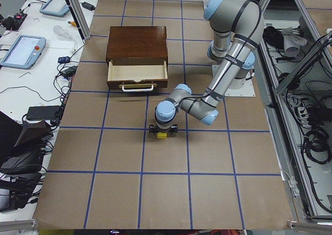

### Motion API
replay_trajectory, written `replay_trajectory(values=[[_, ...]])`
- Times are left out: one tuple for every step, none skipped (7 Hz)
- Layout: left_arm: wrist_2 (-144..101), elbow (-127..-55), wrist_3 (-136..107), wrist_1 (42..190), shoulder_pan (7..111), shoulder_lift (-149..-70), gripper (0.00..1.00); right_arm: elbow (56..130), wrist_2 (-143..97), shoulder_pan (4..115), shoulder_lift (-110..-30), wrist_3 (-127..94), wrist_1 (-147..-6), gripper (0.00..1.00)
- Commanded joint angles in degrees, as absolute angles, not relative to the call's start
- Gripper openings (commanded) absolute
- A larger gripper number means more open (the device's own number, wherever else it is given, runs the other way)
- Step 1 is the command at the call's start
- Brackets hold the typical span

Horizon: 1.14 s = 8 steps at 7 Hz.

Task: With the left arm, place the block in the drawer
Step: 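Lower the left gripper over the yellow cube and close on it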

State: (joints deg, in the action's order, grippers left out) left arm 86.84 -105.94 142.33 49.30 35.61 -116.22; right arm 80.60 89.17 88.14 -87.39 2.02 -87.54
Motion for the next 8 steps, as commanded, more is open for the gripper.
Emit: replay_trajectory(values=[[86.92, -105.91, 142.29, 49.22, 35.60, -116.37, 0.84, 80.60, 89.21, 88.07, -87.45, 2.02, -87.54, 1.00], [86.92, -105.91, 142.29, 49.22, 35.60, -116.37, 0.71, 80.60, 89.21, 88.15, -87.36, 2.02, -87.54, 1.00], [86.92, -105.91, 142.38, 49.13, 35.60, -116.28, 0.63, 80.60, 89.12, 88.15, -87.45, 2.02, -87.54, 1.00], [86.23, -105.91, 142.38, 49.04, 35.60, -116.28, 0.38, 80.60, 89.21, 88.15, -87.36, 2.02, -87.54, 1.00], [85.35, -105.91, 142.30, 49.13, 35.68, -116.37, 0.25, 80.60, 89.21, 88.15, -87.45, 2.02, -87.54, 1.00], [85.34, -105.91, 142.29, 49.22, 35.60, -116.37, 0.10, 80.60, 89.21, 88.15, -87.36, 2.02, -87.54, 1.00], [85.34, -105.91, 142.29, 49.22, 35.60, -116.37, 0.02, 80.60, 89.21, 88.15, -87.36, 2.02, -87.54, 1.00], [85.43, -105.82, 142.29, 49.22, 35.60, -116.37, 0.00, 80.60, 89.21, 88.15, -87.36, 2.02, -87.54, 1.00]])
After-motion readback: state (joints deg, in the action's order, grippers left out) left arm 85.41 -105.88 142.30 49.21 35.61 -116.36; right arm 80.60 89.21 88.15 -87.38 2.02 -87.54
